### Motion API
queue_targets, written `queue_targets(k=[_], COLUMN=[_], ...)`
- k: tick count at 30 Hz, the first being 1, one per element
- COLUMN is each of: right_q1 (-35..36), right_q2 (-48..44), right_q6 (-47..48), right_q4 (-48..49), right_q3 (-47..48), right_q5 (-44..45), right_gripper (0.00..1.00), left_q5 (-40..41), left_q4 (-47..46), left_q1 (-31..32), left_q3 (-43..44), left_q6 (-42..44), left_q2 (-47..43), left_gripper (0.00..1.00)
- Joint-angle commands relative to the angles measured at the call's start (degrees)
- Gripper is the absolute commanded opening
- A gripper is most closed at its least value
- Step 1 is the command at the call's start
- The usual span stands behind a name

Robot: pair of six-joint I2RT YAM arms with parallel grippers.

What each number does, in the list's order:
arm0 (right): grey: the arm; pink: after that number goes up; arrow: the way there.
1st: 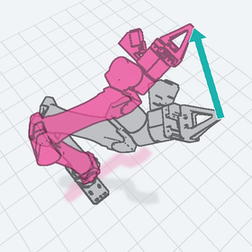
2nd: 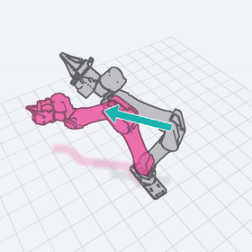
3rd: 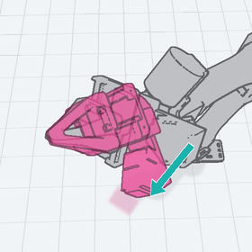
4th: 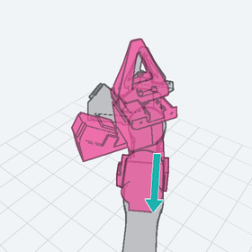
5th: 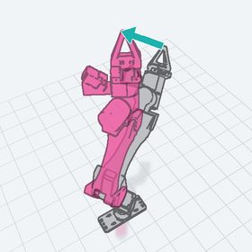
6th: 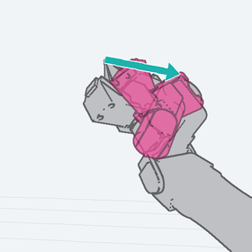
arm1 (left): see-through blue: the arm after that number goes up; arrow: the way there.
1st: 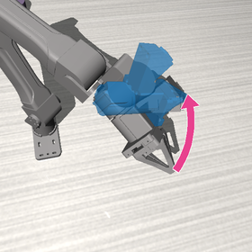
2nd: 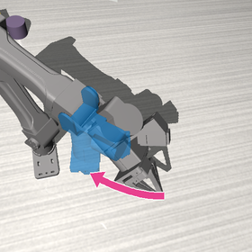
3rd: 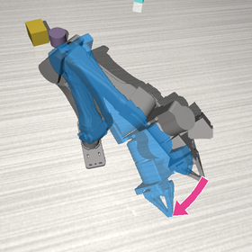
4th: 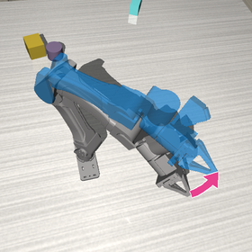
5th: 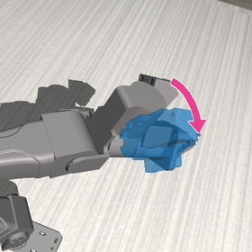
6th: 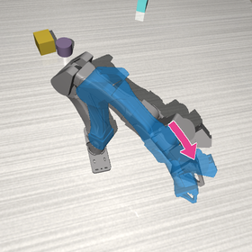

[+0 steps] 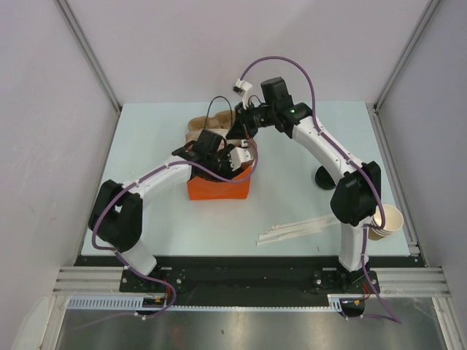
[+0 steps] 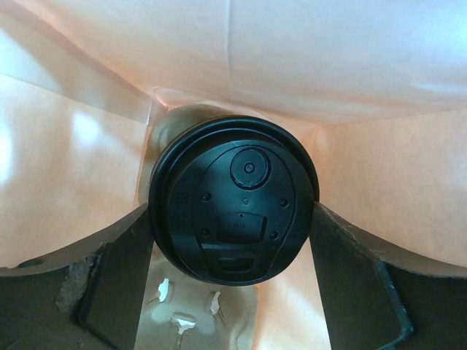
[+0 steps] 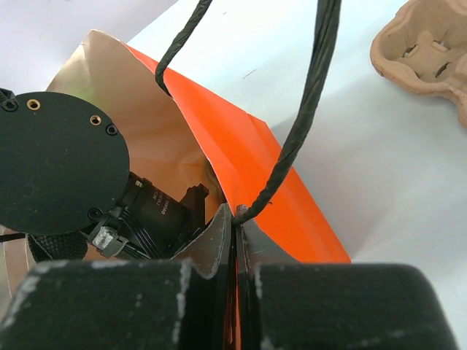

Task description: Pack the takeout coffee

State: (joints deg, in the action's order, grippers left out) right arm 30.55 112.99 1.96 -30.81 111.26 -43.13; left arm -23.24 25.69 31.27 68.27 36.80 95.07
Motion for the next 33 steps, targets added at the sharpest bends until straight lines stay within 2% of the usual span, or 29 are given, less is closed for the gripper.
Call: queue_targets(k=[1, 5, 9, 11, 24, 33], right_q1=[0.39, 0.30, 0.22, 0.22, -0.05, 0.22], right_q2=[0.57, 0.39, 0.48, 0.56, 0.48, 0.21], right_q6=[0.24, 0.59, 0.85, 1.03, 1.73, 2.26], right_q4=[-4.53, -4.52, -4.44, -4.44, -4.53, -3.38], right_q3=[0.18, 0.01, 0.09, 0.09, 0.27, 0.27], right_q5=[-1.78, -1.78, -1.87, -1.87, -1.78, 2.08], right_gripper=[0.00, 0.00, 0.00, 0.00, 0.00, 0.00], left_q5=[7.08, 6.46, 6.90, 6.81, 6.64, 6.02], left_q4=[1.29, 2.52, 2.61, 2.87, 4.89, 6.65], left_q1=[-0.59, -0.15, 0.81, 0.99, 1.17, 2.04], left_q3=[-2.27, -0.25, 0.64, 1.16, 5.73, 6.88], left_q6=[0.56, -1.28, -1.90, -2.43, -2.43, -1.20], left_q2=[3.55, 1.09, -1.10, -1.29, -3.22, -5.07], left_gripper=[0.51, 0.62, 0.92, 1.00, 1.00, 1.00])
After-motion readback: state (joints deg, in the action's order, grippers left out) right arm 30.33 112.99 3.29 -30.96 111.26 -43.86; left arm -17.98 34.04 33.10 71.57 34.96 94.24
